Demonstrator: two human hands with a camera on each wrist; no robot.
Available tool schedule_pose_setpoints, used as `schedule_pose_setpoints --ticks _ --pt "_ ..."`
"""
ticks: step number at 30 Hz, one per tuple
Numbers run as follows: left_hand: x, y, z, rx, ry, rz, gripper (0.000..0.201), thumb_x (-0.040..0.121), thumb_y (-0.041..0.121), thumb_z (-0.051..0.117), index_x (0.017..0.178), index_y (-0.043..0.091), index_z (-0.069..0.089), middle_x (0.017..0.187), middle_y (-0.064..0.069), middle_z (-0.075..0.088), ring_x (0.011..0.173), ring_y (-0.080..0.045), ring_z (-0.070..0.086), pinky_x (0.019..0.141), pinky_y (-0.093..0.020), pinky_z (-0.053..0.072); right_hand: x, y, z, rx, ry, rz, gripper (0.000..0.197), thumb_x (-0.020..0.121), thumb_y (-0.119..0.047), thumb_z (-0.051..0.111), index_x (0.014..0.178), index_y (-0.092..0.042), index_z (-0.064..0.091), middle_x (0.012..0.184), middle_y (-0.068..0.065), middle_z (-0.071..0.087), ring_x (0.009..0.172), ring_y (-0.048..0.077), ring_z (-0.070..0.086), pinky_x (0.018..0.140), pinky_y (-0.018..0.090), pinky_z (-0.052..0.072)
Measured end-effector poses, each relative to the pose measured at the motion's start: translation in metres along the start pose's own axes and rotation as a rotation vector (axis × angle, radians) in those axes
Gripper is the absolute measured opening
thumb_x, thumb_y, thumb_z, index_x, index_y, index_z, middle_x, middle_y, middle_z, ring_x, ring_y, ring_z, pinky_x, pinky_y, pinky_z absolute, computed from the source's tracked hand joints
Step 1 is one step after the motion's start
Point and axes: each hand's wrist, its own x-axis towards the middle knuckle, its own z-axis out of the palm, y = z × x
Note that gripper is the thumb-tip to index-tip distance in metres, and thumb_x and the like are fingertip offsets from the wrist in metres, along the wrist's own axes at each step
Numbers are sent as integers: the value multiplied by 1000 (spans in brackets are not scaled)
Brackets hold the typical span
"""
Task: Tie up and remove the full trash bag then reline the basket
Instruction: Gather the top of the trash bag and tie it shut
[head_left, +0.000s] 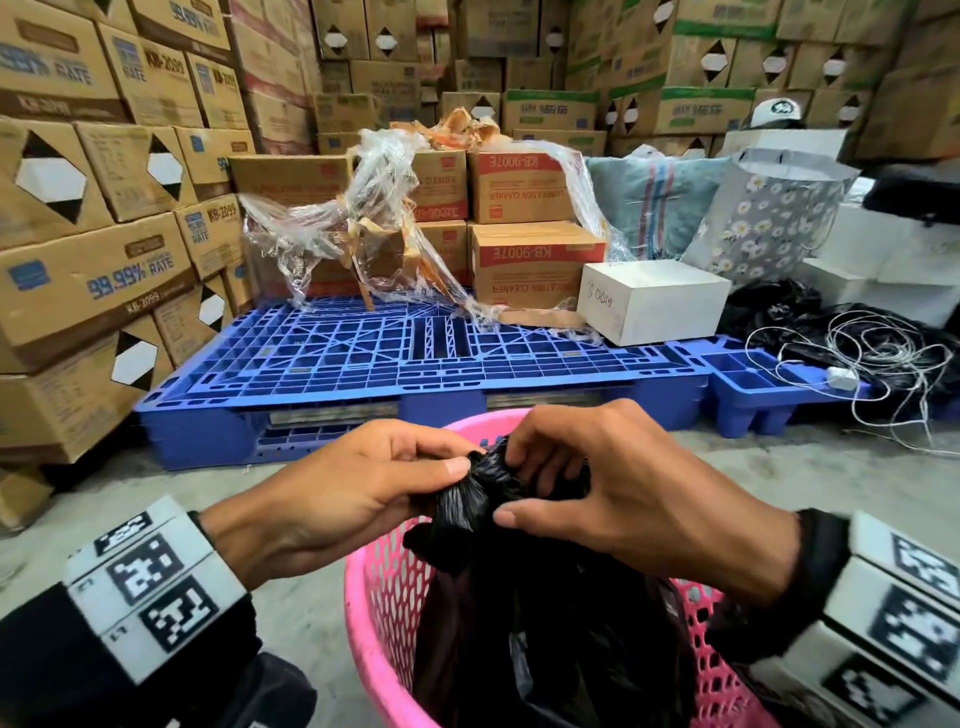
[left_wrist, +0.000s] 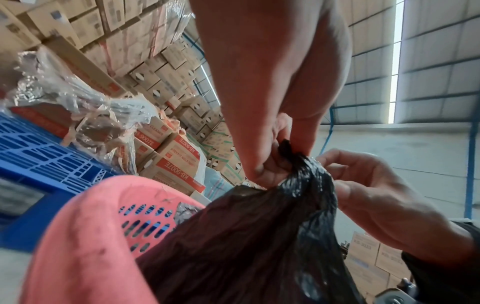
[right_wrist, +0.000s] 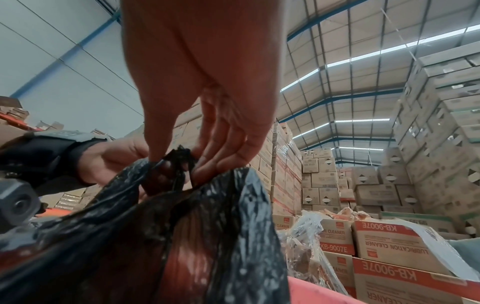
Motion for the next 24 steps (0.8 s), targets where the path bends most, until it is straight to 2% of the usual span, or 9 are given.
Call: schedule_pose_setpoints --ticks 2,6,9,13,16,18,20,22,24 --pt "1 -3 2 -25 4 -4 31 82 11 54 104 -10 62 106 -25 62 97 -29 55 78 -22 52 0 2 1 -8 -4 16 28 71 -29 79 87 -22 57 69 -6 65 61 12 62 58 29 52" --pt "3 1 4 78 66 18 22 87 12 58 101 -3 67 102 -21 68 93 -27 58 79 -25 50 -2 4 0 -51 76 14 12 78 -22 73 81 -21 61 59 -9 60 57 10 57 50 18 47" --pt "1 7 3 342 87 66 22 92 16 50 101 9 68 96 -18 71 81 -27 62 78 -35 48 -1 6 -6 -67 60 46 12 78 -22 73 72 -19 63 53 -11 61 58 8 61 48 15 44" --pt "0 6 -2 621 270 248 9 92 18 51 95 19 60 79 -1 73 75 -11 67 68 -17 47 -2 20 -25 -58 -64 170 18 79 -19 72 65 -14 62 49 -11 63 47 3 58 44 11 40" --pt "-5 -4 -16 970 361 408 7 88 29 51 90 24 55 76 9 72 71 -9 65 64 -29 47 -10 35 -37 -92 -205 246 19 79 -17 72 63 -14 62 51 -3 63 44 3 55 45 13 41" --pt "-10 -17 -28 1245 283 297 9 86 34 47 89 28 52 72 9 68 68 -10 61 61 -37 47 -19 48 -41 -184 -320 304 19 79 -15 70 62 -14 61 52 -4 63 45 4 55 46 17 44" --pt "-11 -28 -35 1466 192 108 6 89 34 47 91 30 50 76 5 66 73 -19 60 61 -41 47 -28 62 -43 -417 -427 347 20 78 -16 66 61 -17 56 57 -4 61 55 13 59 52 26 45" --pt "-7 -29 -32 1591 141 1 6 90 30 47 95 28 49 81 1 62 81 -27 58 59 -38 40 -36 72 -42 -688 -516 361 28 79 -20 58 56 -21 43 59 -3 51 61 21 54 50 26 37" --pt "0 -22 -26 1670 126 -40 7 89 23 46 94 23 50 83 -2 58 84 -30 57 57 -35 33 -43 76 -43 -810 -548 374 34 81 -21 52 53 -22 32 55 -4 39 52 16 41 44 22 27"
